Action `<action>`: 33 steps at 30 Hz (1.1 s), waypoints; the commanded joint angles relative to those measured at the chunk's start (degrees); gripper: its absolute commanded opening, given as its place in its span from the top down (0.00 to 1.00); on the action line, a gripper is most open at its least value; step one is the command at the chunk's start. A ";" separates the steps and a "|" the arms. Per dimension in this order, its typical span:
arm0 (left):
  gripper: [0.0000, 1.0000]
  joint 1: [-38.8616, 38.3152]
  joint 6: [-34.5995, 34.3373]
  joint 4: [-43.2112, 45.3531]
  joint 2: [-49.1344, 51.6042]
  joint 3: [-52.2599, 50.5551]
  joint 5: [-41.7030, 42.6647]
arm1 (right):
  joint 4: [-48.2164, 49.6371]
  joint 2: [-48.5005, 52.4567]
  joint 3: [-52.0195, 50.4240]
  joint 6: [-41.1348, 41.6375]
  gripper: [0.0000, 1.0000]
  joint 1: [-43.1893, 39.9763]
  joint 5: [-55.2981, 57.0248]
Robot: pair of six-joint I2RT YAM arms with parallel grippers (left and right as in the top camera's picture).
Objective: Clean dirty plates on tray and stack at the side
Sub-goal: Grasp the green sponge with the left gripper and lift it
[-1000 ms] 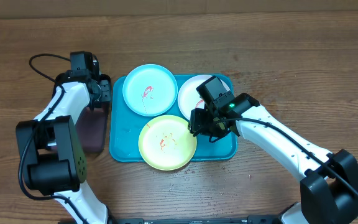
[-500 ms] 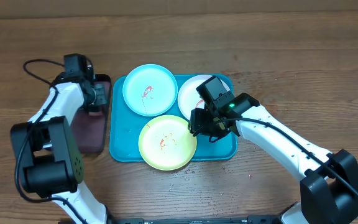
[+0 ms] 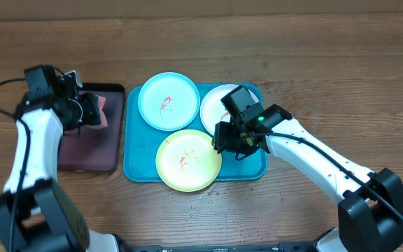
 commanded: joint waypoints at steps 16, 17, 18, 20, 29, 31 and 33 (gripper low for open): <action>0.96 3.85 -0.83 25.49 -21.09 -25.75 7.78 | 0.94 0.61 0.52 0.04 0.46 0.22 0.59; 0.96 3.85 -0.42 26.03 -20.79 -25.75 9.16 | 0.79 0.61 0.52 0.04 0.46 0.22 0.57; 0.96 3.85 -0.44 26.38 -20.72 -25.75 10.29 | 0.63 0.61 0.52 0.04 0.46 0.22 0.59; 0.96 3.87 -0.46 27.17 -20.59 -25.75 11.87 | 0.22 0.61 0.50 0.04 0.46 0.22 0.59; 0.96 3.89 -0.50 27.19 -20.55 -25.75 13.29 | -2.10 2.45 0.50 0.09 0.47 0.55 0.50; 0.96 3.89 -0.50 27.19 -20.55 -25.75 13.29 | -2.29 2.97 0.50 0.09 0.47 1.03 -0.28; 0.96 3.89 -0.48 27.19 -20.55 -25.75 13.29 | -2.29 3.56 0.50 0.28 0.47 1.75 -0.94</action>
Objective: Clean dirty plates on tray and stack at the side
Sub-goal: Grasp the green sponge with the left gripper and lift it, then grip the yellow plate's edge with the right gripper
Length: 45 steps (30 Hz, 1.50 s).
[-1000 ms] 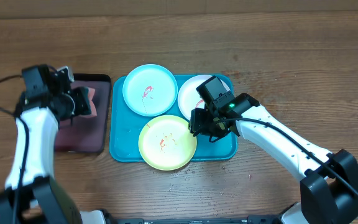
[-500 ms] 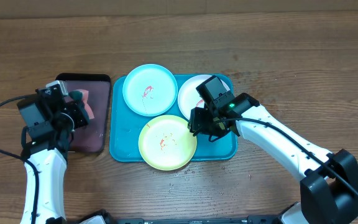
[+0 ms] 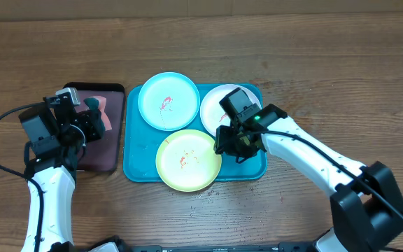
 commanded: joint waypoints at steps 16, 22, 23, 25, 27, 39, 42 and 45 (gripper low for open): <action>0.96 0.09 1.11 -1.07 0.24 -0.20 1.27 | 1.25 5.01 0.50 3.72 0.67 3.85 -0.79; 0.96 0.09 1.11 -1.51 0.24 -0.20 1.27 | 0.90 5.01 0.02 5.20 0.67 3.85 -0.98; 0.96 0.09 1.14 -1.62 0.24 -0.20 1.27 | 0.96 5.01 -0.26 5.75 0.67 3.85 -1.01; 0.96 0.09 1.14 -1.77 0.24 -0.20 1.27 | 1.42 5.01 -1.11 6.75 0.67 3.85 -1.03; 0.96 0.09 1.14 -1.90 0.24 -0.20 1.27 | 1.44 5.01 -1.46 7.54 0.68 3.85 -0.98; 0.96 0.09 1.18 -2.05 0.24 -0.20 1.05 | 1.42 4.98 -1.42 7.48 0.71 3.82 -0.98; 0.96 0.09 1.20 -2.62 0.24 -0.20 0.17 | -0.68 4.63 0.22 5.57 0.65 3.32 1.11; 0.96 0.09 1.22 -3.34 0.24 -0.20 -1.64 | -6.14 2.91 3.61 4.79 0.64 2.49 7.54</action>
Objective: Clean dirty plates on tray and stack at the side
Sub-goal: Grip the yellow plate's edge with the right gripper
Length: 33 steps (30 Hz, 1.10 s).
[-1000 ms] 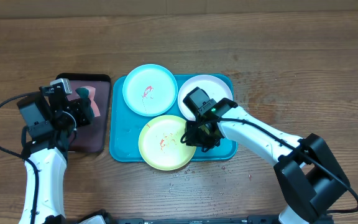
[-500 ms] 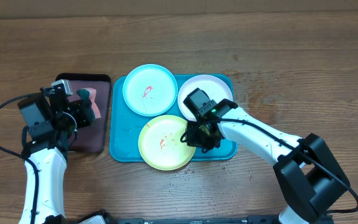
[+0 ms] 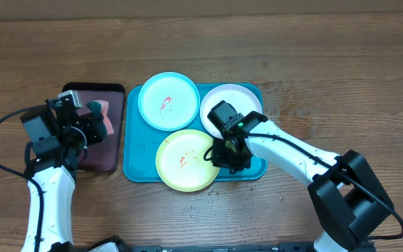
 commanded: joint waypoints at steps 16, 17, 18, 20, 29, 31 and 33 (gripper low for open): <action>0.96 0.09 1.81 -0.63 0.24 -0.20 -1.81 | -12.17 -8.94 -2.80 -14.73 0.91 0.20 -8.33; 0.96 0.09 1.81 -0.63 0.24 -0.20 -1.81 | -10.51 -8.94 -4.31 -14.78 0.92 0.17 -9.55; 0.96 0.09 1.81 -0.63 0.24 -0.20 -1.81 | -8.74 -8.94 -5.79 -14.82 0.92 0.17 -10.62; 0.96 0.09 1.81 -0.63 0.24 -0.20 -1.81 | -5.57 -8.92 -8.37 -16.35 0.93 0.20 -11.98; 0.96 0.09 1.79 -1.09 0.24 -0.20 -1.75 | -0.72 -8.83 -14.91 -19.82 0.92 0.07 -11.63; 0.96 0.07 1.77 -1.20 0.24 -0.20 -1.75 | -0.39 -8.83 -14.91 -21.66 0.92 0.09 -11.39; 0.96 0.02 1.73 -1.33 0.24 -0.20 -1.73 | 0.37 -8.83 -14.91 -22.56 0.92 0.09 -10.01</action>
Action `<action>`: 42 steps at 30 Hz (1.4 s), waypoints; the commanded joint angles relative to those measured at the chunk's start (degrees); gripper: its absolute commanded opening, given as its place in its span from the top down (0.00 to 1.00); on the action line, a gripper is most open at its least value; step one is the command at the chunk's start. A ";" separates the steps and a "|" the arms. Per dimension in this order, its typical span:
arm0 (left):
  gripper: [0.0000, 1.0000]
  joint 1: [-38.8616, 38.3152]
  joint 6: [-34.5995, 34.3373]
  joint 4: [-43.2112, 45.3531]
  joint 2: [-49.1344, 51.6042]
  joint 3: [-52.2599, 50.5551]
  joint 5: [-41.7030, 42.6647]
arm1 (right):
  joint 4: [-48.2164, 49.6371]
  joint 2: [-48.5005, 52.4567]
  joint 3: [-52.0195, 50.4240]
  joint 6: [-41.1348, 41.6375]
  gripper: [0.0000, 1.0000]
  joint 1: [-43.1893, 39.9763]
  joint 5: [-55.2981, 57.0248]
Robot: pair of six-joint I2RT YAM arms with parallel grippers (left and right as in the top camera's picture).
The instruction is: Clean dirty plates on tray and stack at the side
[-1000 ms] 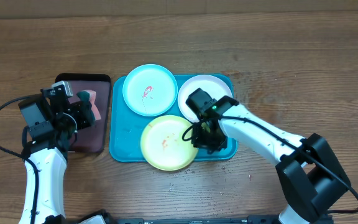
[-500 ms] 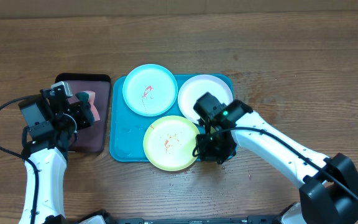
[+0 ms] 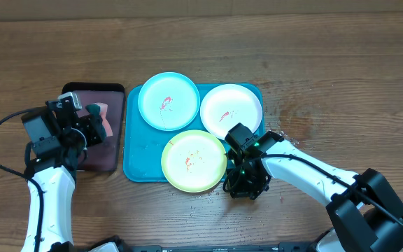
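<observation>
On the blue tray (image 3: 137,150) lie three dirty plates. A light blue plate (image 3: 168,101) sits at the back left and a white plate (image 3: 231,112) at the back right. A yellow-green plate (image 3: 194,160) in front reaches over the tray's front edge. All three carry red smears. My right gripper (image 3: 235,183) is low at the yellow-green plate's front right rim, its fingers hidden under the wrist. My left gripper (image 3: 96,124) is shut on a pink sponge (image 3: 101,112) over the dark tray (image 3: 112,143).
The dark tray lies just left of the blue tray, almost touching it. Small crumbs (image 3: 208,193) are scattered on the wooden table (image 3: 327,84) in front of the blue tray. Black cables trail from both arms.
My right gripper has moved from the yellow-green plate's right rim over the tray to the table at its front right. That plate has shifted slightly to the right. The left arm holds still.
At first my left gripper was at the pink sponge on the dark tray's back end, my right over the blue tray's right side. The left arm then swung forward with the sponge. My right gripper moved to the yellow-green plate's rim, then off the tray.
</observation>
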 commanded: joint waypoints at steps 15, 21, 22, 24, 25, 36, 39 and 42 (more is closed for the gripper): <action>0.96 0.00 1.53 -0.11 0.24 -0.20 0.07 | 6.19 0.00 -0.20 -2.95 0.92 0.17 4.20; 0.96 0.00 1.53 -0.09 0.24 -0.20 0.07 | 6.84 2.60 -0.20 -2.97 0.92 0.17 4.17; 0.96 0.00 1.53 -0.09 0.24 -0.20 0.07 | 7.13 3.17 -0.20 -2.97 0.92 0.17 4.20; 0.96 0.00 1.53 -0.09 0.24 -0.20 0.07 | 8.48 4.24 -0.20 -3.43 0.94 0.17 4.20; 0.96 0.00 1.53 -0.09 0.24 -0.20 0.04 | 8.90 4.42 -0.20 -4.13 0.95 0.17 4.20; 0.96 0.00 1.53 -0.07 0.24 -0.20 0.04 | 15.87 4.42 -0.04 -10.78 0.96 0.13 9.49; 0.96 0.00 1.53 -0.07 0.24 -0.20 0.04 | 15.80 4.42 0.33 -10.88 0.96 0.13 10.16; 0.96 0.00 1.55 -0.07 0.24 -0.20 0.04 | 13.20 4.35 2.27 -10.86 0.96 0.13 10.25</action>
